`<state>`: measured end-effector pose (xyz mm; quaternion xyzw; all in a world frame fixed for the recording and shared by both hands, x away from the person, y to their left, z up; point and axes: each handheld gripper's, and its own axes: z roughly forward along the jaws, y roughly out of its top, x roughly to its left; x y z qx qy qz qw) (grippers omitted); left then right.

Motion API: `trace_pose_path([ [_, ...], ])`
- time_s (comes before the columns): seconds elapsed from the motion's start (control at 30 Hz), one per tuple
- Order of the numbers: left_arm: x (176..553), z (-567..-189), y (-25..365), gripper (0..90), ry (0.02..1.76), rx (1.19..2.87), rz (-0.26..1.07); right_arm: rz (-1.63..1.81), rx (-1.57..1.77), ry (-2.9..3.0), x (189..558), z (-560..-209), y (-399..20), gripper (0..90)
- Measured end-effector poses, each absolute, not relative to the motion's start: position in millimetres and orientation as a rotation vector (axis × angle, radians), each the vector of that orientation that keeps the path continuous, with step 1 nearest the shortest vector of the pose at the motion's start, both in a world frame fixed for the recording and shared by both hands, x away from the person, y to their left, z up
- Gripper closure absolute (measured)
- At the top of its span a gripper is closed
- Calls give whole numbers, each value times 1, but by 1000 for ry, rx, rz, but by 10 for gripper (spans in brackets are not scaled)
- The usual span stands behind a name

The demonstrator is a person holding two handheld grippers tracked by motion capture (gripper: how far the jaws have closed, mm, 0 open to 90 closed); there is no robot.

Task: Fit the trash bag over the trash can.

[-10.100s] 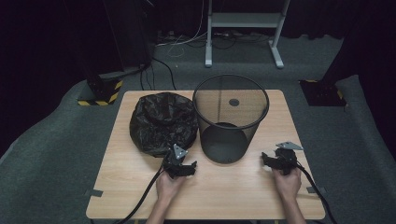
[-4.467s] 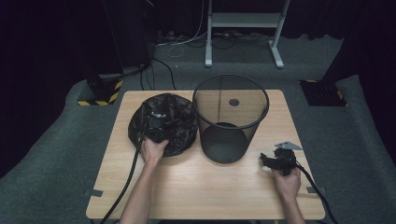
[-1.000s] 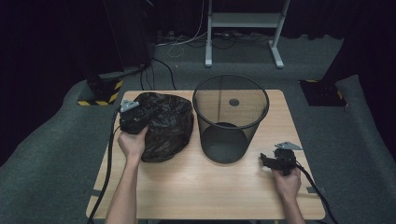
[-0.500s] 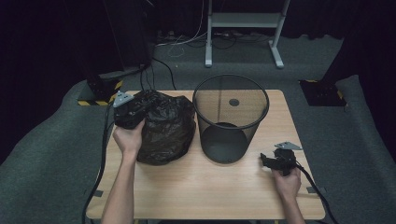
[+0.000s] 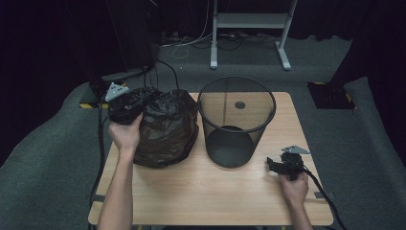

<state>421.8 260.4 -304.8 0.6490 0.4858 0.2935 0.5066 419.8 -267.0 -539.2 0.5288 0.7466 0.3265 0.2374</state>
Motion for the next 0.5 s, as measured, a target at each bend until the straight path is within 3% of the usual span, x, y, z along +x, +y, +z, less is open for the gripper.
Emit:
trace_pose_path([
  [0.5, 409, -260, 270, 900, 1121, 1520, 732, 894, 1446, 2050, 420, -539, -266, 214],
])
